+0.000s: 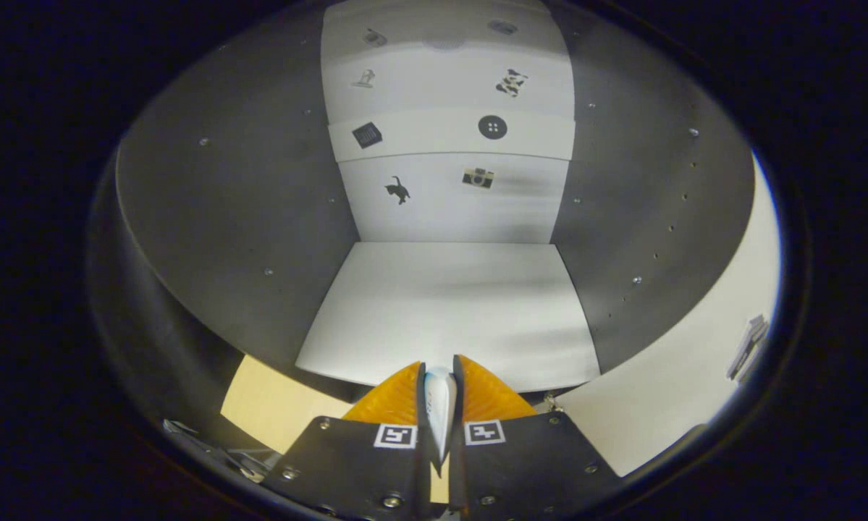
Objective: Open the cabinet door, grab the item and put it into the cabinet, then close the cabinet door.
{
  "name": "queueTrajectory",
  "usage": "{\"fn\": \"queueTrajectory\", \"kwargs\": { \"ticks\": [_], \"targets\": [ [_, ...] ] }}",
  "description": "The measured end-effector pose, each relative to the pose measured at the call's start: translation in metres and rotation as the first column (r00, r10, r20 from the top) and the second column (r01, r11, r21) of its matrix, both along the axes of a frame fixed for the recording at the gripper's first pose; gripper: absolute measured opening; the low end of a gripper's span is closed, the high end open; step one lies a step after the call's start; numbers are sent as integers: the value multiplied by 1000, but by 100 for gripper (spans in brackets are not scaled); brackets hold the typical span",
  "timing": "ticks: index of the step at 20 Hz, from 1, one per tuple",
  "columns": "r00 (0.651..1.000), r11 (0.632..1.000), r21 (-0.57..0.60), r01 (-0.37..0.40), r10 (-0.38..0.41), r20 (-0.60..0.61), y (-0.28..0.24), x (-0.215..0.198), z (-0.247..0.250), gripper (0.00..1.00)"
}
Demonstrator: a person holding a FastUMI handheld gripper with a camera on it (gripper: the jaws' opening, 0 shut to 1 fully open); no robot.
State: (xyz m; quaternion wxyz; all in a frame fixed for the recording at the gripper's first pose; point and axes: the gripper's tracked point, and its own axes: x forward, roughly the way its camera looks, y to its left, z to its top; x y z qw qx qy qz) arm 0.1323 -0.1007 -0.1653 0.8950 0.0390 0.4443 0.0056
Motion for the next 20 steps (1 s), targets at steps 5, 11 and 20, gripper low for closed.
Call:
{"fn": "queueTrajectory", "kwargs": {
  "ticks": [5, 11, 20],
  "targets": [
    [998, 999, -36, -18, 15, -66, -6, 14, -18, 10],
    [986, 997, -55, -53, 44, -160, -10, 23, -27, 10],
    [961, 988, -106, -115, 84, -263, -21, 26, -32, 10]
  ]
}}
